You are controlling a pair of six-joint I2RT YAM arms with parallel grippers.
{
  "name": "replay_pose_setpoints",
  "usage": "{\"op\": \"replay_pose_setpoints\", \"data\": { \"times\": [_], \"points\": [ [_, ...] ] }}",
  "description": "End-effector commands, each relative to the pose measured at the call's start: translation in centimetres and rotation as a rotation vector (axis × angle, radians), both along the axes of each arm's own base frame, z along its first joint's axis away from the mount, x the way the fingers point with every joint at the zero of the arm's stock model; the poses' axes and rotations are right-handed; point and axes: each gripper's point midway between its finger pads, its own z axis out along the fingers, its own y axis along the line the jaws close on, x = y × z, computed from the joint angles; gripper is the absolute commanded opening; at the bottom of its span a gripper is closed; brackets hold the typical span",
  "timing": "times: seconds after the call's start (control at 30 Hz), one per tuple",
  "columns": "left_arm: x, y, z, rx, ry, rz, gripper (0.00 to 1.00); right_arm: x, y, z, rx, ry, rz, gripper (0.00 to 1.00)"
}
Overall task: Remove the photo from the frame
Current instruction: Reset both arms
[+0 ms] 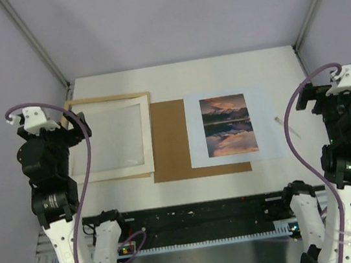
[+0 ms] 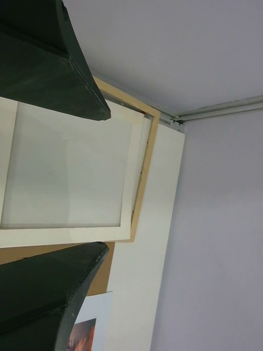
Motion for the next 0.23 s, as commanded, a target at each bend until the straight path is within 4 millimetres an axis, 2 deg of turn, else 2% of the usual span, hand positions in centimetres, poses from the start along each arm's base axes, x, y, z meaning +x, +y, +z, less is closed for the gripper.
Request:
{"op": "replay_pose_setpoints", "data": {
  "times": [0.0, 0.2],
  "points": [
    [-0.09, -0.39, 1.98, -0.014, -0.072, -0.027, 0.99, -0.6, -0.4, 1.55, 0.011, -0.057, -0.034, 0.99],
    [-0.14, -0.35, 1.76, -0.019, -0.067, -0.031, 0.99, -0.44, -0.47, 1.56, 0.017, -0.055, -0.037, 0.98]
  ]
}}
